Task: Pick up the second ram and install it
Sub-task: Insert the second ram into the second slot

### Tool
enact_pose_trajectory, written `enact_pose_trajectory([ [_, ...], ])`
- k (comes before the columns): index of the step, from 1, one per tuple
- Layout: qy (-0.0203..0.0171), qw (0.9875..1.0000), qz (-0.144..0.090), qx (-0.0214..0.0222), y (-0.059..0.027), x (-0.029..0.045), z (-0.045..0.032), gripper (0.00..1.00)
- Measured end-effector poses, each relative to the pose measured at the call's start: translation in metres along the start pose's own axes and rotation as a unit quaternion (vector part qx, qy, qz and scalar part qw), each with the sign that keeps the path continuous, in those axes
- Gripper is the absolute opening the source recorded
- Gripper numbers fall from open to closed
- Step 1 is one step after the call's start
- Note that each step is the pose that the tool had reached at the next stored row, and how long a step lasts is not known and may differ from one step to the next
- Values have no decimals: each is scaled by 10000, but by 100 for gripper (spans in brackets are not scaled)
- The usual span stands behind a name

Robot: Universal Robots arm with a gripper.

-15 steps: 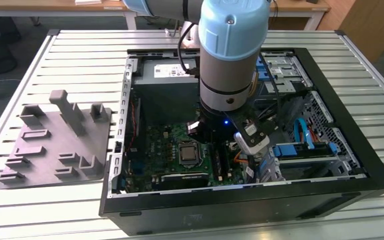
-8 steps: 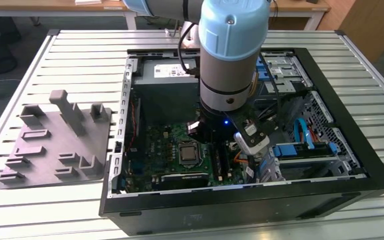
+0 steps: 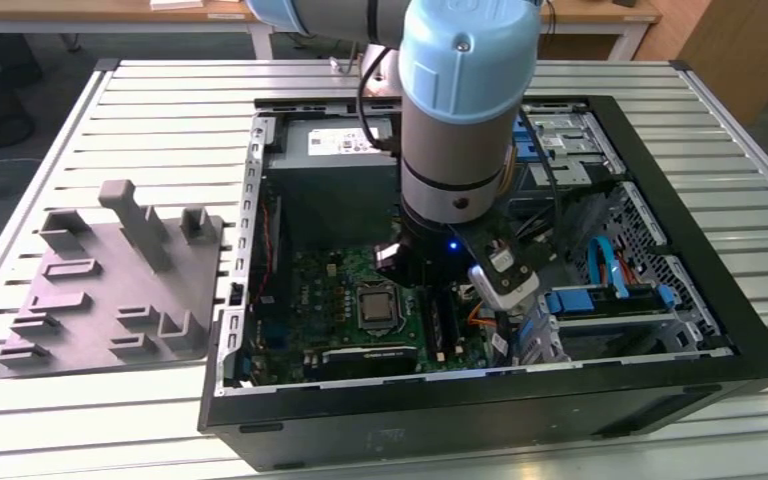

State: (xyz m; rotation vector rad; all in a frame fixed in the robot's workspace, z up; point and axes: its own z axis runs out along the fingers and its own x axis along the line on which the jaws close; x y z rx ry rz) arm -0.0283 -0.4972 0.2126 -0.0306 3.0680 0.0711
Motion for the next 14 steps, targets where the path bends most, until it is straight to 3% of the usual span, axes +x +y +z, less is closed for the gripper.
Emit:
enact_pose_trajectory([
  [14,2,10000,0,-1,0,-10,37,15],
])
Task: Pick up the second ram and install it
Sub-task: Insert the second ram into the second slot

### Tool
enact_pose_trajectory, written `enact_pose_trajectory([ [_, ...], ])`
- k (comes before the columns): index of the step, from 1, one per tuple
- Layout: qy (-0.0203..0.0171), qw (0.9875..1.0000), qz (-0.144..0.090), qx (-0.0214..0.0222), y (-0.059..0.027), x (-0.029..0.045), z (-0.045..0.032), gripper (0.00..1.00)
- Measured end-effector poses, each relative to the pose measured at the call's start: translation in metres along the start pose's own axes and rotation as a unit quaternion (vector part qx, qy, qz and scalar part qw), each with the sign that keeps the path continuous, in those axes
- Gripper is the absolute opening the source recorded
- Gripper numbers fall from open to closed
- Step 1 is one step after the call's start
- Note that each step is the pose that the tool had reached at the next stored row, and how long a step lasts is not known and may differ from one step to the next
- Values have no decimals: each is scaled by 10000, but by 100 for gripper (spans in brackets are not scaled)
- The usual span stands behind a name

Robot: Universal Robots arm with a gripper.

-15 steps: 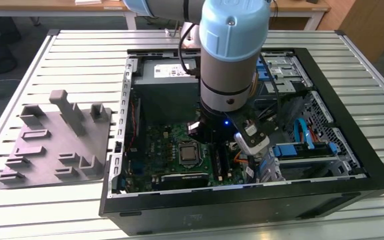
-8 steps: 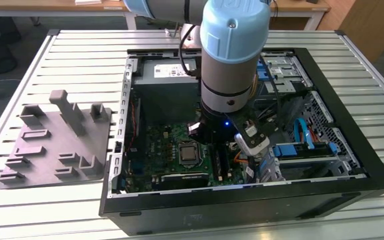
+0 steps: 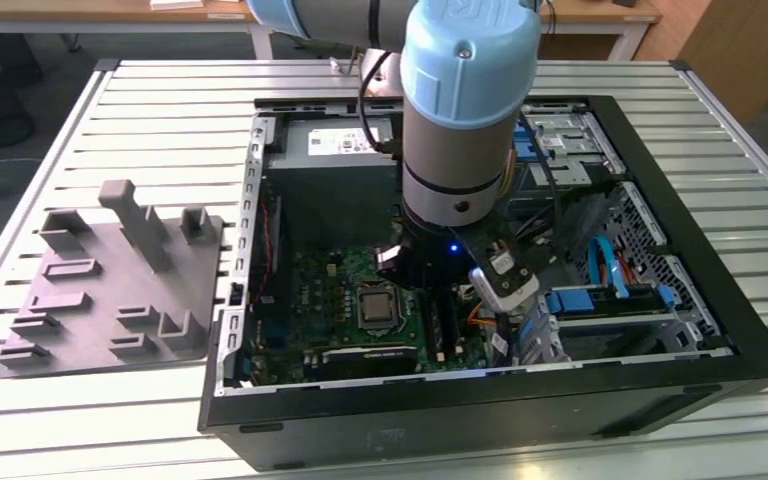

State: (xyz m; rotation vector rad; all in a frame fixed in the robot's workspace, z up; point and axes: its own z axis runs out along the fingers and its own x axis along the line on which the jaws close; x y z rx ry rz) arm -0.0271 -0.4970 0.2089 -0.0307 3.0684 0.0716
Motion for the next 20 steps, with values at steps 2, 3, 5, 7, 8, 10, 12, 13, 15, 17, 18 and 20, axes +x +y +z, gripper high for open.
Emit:
enact_pose_trajectory([
  [2,1,10000,0,1,0,0,0,21],
  [3,1,10000,0,1,0,0,0,21],
  [5,2,10000,0,2,0,-1,-17,21],
  [7,1,10000,1,1,4,-7,-98,21],
  [8,1,10000,0,2,6,-10,-144,21],
  [10,2,10000,0,2,10,-16,-237,21],
  [12,1,10000,0,1,16,-23,-326,21],
  [13,2,10000,0,2,20,-27,-372,20],
  [15,2,10000,0,2,26,-33,-461,13],
  [17,1,10000,0,2,33,-40,-551,10],
  [18,2,10000,0,2,34,-43,-588,10],
  [20,1,10000,0,0,36,-44,-604,10],
])
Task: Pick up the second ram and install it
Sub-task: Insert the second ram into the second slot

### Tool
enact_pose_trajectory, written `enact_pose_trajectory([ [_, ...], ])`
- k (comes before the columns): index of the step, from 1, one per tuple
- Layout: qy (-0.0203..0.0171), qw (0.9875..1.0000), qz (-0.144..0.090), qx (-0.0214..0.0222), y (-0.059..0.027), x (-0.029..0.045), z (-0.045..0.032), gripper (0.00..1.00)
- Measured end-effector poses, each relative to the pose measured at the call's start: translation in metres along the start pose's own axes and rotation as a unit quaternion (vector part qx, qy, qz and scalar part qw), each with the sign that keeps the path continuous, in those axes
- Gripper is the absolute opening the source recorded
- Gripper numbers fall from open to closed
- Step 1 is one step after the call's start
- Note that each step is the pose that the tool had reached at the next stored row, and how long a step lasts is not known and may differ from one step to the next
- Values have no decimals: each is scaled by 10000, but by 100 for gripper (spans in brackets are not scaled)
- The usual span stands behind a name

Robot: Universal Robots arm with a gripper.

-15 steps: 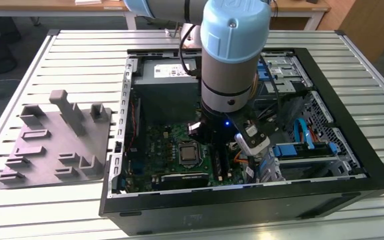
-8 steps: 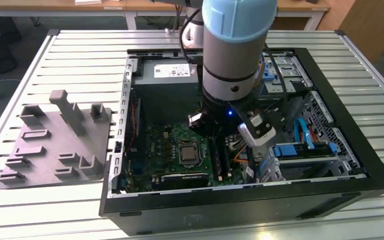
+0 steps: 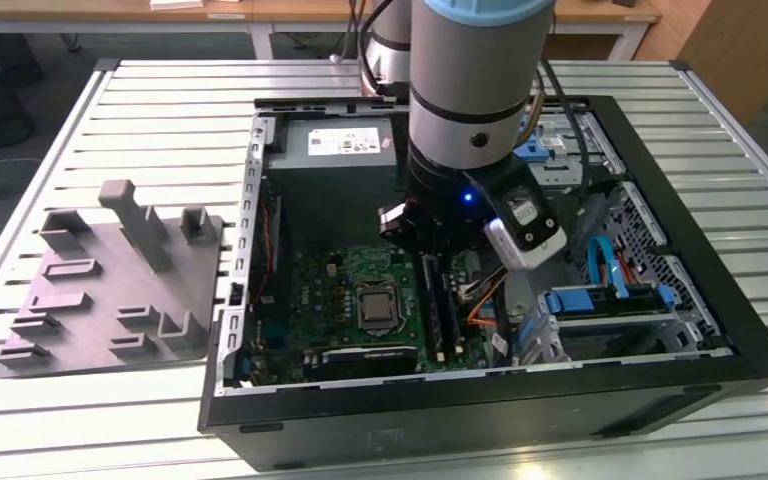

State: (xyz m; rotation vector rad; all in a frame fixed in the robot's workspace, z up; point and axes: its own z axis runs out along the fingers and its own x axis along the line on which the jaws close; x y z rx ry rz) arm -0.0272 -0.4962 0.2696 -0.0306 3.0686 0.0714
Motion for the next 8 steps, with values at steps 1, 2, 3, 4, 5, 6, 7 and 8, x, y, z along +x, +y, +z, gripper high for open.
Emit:
enact_pose_trajectory([
  [1,0,10000,0,0,0,0,0,10],
  [2,0,10000,0,1,0,0,-1,10],
  [3,0,10000,0,1,0,0,-2,10],
  [4,0,10000,0,1,0,0,-2,10],
  [5,0,10000,0,1,0,0,-2,10],
  [6,0,10000,0,0,0,0,-2,10],
  [7,0,10000,0,1,0,0,-2,10],
  [8,0,10000,0,1,0,0,-2,10],
])
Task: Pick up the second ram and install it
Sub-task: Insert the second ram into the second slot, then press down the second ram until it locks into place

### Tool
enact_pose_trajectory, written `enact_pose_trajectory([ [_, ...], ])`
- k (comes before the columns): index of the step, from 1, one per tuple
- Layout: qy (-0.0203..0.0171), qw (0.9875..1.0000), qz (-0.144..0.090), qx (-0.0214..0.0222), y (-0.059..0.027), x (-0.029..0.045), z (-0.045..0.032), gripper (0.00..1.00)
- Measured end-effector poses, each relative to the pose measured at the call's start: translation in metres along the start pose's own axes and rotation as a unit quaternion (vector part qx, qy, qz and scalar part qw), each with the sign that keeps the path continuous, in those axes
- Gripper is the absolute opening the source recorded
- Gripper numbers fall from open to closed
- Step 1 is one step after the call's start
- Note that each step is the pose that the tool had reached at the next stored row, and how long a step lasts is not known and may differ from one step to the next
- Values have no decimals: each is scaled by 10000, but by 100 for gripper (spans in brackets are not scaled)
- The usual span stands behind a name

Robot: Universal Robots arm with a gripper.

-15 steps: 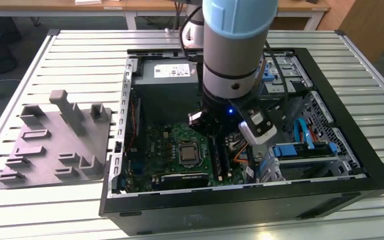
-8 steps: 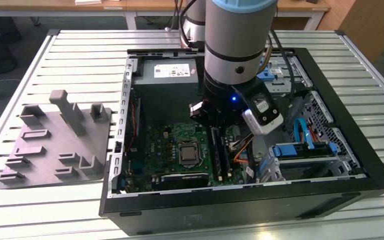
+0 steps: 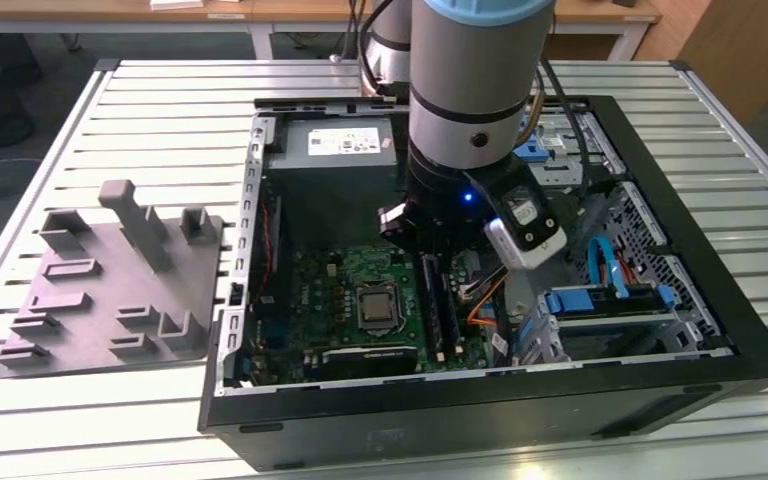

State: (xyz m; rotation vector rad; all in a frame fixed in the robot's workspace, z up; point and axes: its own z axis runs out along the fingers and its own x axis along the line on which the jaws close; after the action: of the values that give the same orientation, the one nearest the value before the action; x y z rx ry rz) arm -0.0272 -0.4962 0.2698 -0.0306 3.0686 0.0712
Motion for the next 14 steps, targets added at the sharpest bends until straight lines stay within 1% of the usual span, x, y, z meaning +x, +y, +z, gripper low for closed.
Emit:
enact_pose_trajectory([
  [6,0,10000,0,2,9,0,2,10],
  [7,0,10000,1,2,34,1,12,10],
  [14,0,10000,0,7,343,3,146,10],
])
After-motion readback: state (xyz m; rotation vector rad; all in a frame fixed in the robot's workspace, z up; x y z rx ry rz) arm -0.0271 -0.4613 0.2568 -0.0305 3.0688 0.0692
